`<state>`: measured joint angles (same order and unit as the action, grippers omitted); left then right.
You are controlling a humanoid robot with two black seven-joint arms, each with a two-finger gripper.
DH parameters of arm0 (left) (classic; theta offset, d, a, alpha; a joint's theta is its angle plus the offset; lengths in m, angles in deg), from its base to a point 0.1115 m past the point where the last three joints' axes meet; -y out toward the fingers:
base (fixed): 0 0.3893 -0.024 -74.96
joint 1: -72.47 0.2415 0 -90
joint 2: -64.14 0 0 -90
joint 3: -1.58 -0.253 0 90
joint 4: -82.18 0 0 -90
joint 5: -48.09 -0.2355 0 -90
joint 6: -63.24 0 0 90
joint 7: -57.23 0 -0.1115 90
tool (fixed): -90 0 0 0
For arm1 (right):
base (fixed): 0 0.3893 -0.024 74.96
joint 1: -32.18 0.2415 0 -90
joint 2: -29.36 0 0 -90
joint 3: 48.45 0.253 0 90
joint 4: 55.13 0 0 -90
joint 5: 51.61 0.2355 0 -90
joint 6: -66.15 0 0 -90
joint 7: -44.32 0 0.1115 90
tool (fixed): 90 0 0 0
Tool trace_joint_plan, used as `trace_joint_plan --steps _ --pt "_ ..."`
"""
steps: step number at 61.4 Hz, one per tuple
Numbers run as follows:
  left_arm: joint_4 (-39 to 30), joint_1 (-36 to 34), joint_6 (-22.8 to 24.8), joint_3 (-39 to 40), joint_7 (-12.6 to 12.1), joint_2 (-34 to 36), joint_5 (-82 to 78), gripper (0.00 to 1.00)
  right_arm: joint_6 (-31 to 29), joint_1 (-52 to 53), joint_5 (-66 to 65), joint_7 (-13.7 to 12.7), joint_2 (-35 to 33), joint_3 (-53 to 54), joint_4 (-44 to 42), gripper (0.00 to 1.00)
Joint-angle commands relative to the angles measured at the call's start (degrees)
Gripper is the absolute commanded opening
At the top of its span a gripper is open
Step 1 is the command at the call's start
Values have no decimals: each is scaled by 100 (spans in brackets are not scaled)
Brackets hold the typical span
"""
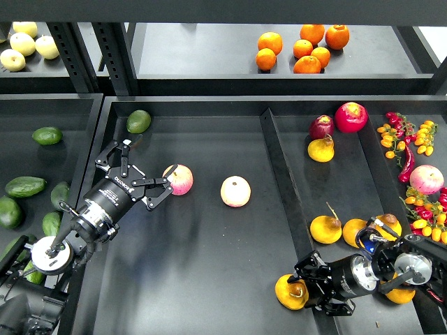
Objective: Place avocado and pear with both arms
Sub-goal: 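Lower the right gripper around the yellow pear and close on it, then lift the pear and set it down in the pear bin beside the right arm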
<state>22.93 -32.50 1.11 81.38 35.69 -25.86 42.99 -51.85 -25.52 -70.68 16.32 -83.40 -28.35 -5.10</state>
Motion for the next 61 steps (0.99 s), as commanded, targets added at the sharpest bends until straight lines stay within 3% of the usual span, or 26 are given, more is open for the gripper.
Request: trace_joint_plan --steps 1,6,16,40,61 --pt "-7 3 7 9 0 0 0 99 0 -30 271 0 0 47 -45 31" --pt "-7 3 7 1 0 0 0 99 0 -101 649 0 9 73 -45 18" --pt "-7 11 7 1 0 0 -8 99 0 -101 896 0 71 126 -46 4" --pt "-7 11 7 1 0 0 -8 99 0 233 1643 0 -52 214 244 1" --pt "-16 20 7 1 0 0 -8 99 0 462 2346 0 -1476 117 825 1"
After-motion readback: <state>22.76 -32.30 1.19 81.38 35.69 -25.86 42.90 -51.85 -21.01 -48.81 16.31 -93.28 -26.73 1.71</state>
